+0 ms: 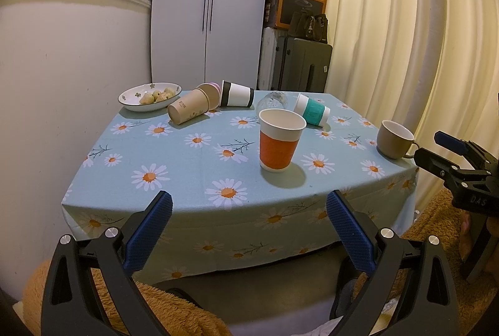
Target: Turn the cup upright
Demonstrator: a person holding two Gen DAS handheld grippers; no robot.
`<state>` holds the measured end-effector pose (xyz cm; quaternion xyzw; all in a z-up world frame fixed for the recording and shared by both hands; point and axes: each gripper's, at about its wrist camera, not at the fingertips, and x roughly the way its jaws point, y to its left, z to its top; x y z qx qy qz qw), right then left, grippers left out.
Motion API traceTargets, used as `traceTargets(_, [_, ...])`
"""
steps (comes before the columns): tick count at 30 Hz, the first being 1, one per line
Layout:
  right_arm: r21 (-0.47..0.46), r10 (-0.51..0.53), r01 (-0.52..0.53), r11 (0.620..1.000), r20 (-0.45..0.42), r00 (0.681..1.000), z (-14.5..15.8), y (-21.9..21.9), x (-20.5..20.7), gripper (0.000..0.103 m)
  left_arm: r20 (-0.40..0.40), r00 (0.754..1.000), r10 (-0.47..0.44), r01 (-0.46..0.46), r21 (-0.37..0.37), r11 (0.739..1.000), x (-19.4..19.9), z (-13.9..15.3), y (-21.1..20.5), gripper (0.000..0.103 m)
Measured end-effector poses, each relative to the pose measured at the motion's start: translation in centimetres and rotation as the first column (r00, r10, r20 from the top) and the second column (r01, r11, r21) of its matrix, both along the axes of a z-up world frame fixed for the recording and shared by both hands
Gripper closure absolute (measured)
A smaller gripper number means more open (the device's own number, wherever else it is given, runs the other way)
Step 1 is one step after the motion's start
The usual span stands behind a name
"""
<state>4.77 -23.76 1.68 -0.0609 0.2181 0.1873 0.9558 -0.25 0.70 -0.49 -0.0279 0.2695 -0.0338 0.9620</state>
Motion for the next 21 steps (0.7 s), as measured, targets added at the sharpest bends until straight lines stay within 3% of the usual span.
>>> traceTargets(21, [-0.012, 0.001, -0.001, 1.0, 0.005, 1.0, -0.03, 0.19, -0.08, 0.005, -0.004, 1.0, -0.005, 0.005, 0.01, 1.0, -0.06, 0.15, -0.52, 0.007])
